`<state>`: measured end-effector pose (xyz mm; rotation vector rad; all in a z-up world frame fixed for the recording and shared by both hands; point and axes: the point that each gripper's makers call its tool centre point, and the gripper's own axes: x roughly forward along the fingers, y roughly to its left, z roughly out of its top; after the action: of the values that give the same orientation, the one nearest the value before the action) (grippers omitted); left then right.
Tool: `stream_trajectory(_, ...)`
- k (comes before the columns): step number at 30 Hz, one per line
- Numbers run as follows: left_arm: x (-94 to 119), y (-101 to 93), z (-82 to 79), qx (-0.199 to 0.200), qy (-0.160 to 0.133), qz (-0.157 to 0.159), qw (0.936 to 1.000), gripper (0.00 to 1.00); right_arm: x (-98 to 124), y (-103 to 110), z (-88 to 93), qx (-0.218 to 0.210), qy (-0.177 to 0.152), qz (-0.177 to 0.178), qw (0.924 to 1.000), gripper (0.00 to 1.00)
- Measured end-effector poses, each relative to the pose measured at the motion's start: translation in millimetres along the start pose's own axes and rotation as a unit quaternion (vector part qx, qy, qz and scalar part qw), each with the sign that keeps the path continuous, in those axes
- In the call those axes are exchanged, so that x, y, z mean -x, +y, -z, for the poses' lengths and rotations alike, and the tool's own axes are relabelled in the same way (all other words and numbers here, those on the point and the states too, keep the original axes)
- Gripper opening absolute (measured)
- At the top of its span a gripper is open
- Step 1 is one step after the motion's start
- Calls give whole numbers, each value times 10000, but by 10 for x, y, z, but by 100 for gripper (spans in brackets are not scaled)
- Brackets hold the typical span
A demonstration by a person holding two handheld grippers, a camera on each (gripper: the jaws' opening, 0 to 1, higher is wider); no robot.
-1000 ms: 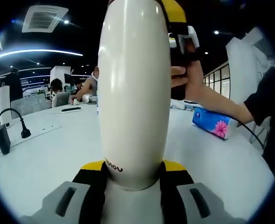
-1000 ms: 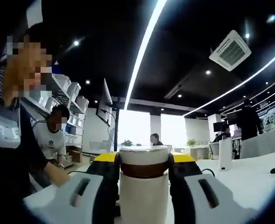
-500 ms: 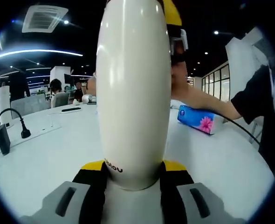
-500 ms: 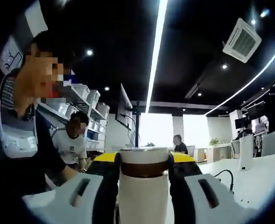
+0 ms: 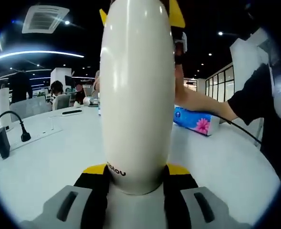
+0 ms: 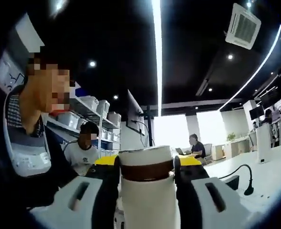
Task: Grasp the water cup twist off the cup lid place the cup lid on the table
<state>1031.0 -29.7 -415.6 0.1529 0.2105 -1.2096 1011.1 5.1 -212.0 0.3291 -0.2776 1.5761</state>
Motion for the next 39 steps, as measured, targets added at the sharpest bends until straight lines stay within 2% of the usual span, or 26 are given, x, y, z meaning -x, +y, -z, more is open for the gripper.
stream_trajectory(4,1,26,-5,-9,-1,2,10000,47,7,-6,-27,105,34,115,9999,57)
stream_trajectory(10,17,16,-10,-13,0,3,10000,47,17,-81,50,228,168,559,9980,62)
stream_trajectory(16,42,18,-6,-12,2,0,10000,47,131,-101,23,473,201,1208,9913,62)
stream_trajectory(17,45,17,-6,-12,2,0,10000,47,135,-92,20,495,204,1227,9910,62)
stream_trajectory(22,57,-5,-2,-13,7,-3,10000,47,153,54,6,661,207,1614,9845,62)
stream_trajectory(25,62,-20,-1,-12,10,-10,10000,47,171,67,50,805,321,1974,9765,62)
stream_trajectory(26,64,-24,-1,-12,10,-12,10000,47,153,104,62,800,316,1975,9765,62)
stream_trajectory(28,68,-34,1,-9,13,-23,10000,47,188,78,94,904,433,2326,9674,62)
stream_trajectory(29,69,-38,2,-8,14,-29,10000,47,173,118,92,934,415,2323,9673,62)
stream_trajectory(33,71,-49,4,-4,18,-40,10000,47,233,136,36,1162,478,2719,9541,62)
stream_trajectory(35,72,-54,3,-3,16,-38,10000,47,250,170,13,1290,483,2807,9499,62)
stream_trajectory(39,70,-61,2,-2,17,-41,10000,47,279,177,-16,1483,549,3176,9350,61)
